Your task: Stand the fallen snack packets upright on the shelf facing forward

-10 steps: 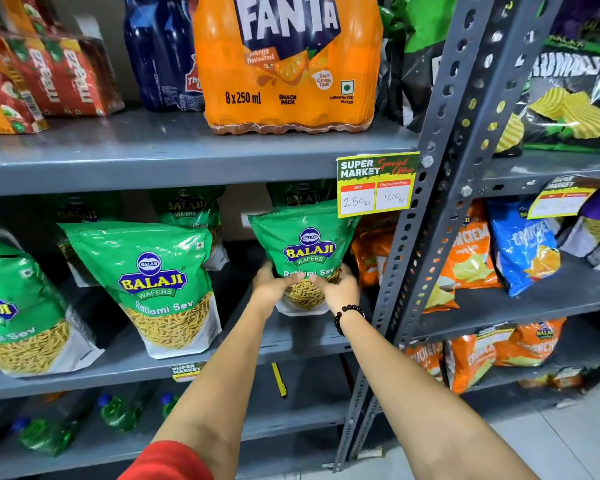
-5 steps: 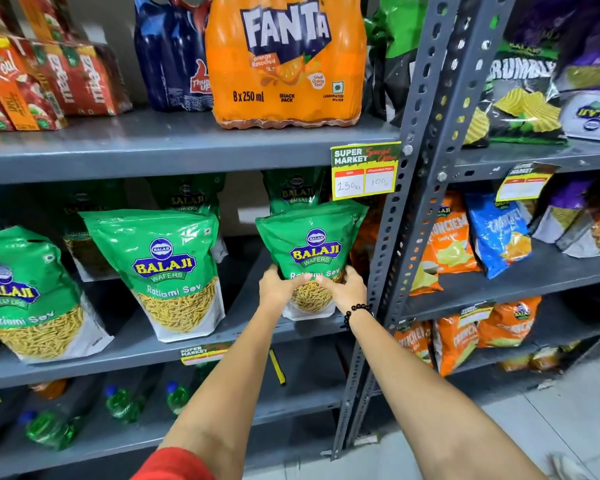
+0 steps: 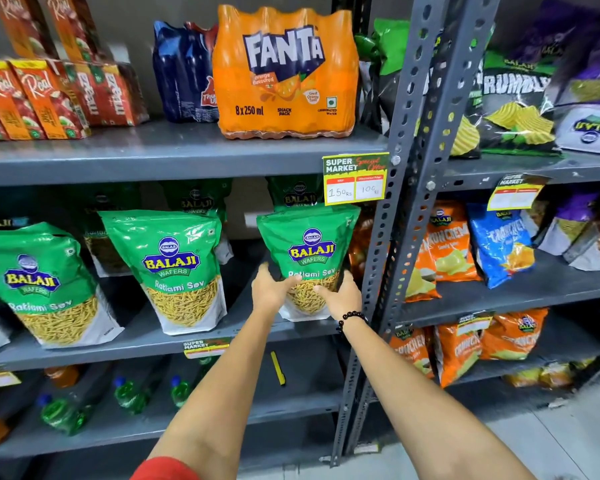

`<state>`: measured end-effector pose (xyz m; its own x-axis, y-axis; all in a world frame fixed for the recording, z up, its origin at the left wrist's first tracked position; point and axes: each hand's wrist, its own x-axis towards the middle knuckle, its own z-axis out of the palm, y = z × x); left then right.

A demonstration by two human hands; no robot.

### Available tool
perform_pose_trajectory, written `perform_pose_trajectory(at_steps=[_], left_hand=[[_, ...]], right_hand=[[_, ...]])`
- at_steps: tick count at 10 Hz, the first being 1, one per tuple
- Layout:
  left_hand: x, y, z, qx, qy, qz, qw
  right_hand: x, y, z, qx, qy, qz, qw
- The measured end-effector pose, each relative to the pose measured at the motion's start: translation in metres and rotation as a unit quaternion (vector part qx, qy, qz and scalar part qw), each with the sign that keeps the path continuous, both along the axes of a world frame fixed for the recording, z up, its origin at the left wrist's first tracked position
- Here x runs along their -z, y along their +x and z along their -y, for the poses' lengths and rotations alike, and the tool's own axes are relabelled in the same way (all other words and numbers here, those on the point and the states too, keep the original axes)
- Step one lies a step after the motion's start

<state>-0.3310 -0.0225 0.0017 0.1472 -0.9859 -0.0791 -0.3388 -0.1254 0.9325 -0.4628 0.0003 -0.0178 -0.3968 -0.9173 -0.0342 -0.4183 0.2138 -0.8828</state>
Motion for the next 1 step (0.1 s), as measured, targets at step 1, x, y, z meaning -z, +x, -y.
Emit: perform_pose_trajectory(at_steps=[1], left_hand=[[-0.0064, 0.0025, -0.0152, -0.035, -0.053, 0.058, 0.996]], right_hand=[[-0.0100, 0.0108, -0.0140, 0.014, -0.031, -0.089, 0.995]])
